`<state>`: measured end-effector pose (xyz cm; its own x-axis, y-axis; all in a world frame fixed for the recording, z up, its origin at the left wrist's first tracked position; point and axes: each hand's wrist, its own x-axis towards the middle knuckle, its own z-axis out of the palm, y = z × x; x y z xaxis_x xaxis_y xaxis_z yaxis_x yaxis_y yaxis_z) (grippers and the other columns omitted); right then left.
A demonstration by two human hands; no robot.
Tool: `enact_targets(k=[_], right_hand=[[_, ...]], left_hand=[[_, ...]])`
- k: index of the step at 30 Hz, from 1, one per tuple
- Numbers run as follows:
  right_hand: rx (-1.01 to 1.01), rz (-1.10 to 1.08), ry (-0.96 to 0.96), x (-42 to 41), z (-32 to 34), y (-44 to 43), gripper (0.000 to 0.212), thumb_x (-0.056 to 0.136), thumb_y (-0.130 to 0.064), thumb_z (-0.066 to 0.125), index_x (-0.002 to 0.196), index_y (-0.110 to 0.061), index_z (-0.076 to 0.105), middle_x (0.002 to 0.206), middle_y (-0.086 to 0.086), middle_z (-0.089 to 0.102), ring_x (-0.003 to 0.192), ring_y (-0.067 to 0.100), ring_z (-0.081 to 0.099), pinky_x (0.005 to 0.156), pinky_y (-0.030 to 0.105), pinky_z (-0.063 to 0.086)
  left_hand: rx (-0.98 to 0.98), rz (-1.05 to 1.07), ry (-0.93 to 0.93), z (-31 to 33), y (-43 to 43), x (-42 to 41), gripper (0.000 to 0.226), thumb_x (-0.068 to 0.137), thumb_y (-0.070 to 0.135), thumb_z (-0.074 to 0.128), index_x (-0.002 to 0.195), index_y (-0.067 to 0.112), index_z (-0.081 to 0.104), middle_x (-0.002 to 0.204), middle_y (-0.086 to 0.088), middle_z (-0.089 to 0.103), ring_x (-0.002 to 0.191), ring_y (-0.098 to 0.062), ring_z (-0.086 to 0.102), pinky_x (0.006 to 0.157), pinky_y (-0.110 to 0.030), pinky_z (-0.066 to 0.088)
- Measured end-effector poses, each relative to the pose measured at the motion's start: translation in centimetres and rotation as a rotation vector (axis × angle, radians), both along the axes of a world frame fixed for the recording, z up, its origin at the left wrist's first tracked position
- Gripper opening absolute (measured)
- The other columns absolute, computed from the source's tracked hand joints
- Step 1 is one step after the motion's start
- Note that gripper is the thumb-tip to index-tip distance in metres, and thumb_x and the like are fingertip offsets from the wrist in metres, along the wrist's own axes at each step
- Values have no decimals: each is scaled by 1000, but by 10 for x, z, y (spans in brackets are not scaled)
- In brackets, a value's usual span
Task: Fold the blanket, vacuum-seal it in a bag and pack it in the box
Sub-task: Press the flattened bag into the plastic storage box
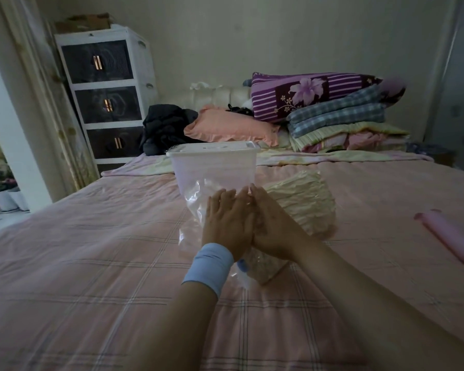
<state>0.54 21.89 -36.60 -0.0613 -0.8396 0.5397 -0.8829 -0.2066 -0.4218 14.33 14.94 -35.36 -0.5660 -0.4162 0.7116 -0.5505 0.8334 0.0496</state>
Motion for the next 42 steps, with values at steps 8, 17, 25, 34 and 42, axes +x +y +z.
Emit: enact_targets(k=[8,17,25,34,42], right_hand=[[473,-197,278,-11,-28,-11,93,88,-72,41,161,-31,0,168,-4,-13,155,17,-10,123,50,4],[576,-209,340,-46,-16,-7,106,80,-35,76,157,-48,5,168,-3,-11,155,24,-8,125,49,9],[290,-320,619,-36,-19,-1,79,75,-61,56,148,-38,38,140,7,48,129,28,44,111,45,27],[319,-135,664,-12,20,57,85,64,-91,34,111,-30,69,95,-7,63,80,15,56,83,32,42],[638,-509,474,-50,4,65,66,94,-75,18,155,-51,15,168,-6,13,154,23,12,116,66,5]], left_hand=[[461,297,-200,-36,-52,24,70,82,66,48,144,40,30,138,-11,37,130,-32,28,109,-43,28],[311,316,-451,-17,-23,-4,62,91,61,37,143,27,38,155,-9,22,140,-35,20,110,-50,25],[606,73,-534,-19,-39,17,91,77,69,59,152,32,22,163,3,1,149,-25,-5,119,-46,6],[766,-3,-383,7,-23,-4,44,94,55,44,130,30,51,136,-2,51,119,-24,51,99,-37,39],[403,132,-445,-32,4,-30,54,94,58,22,146,41,30,160,2,11,146,-24,8,117,-54,12]])
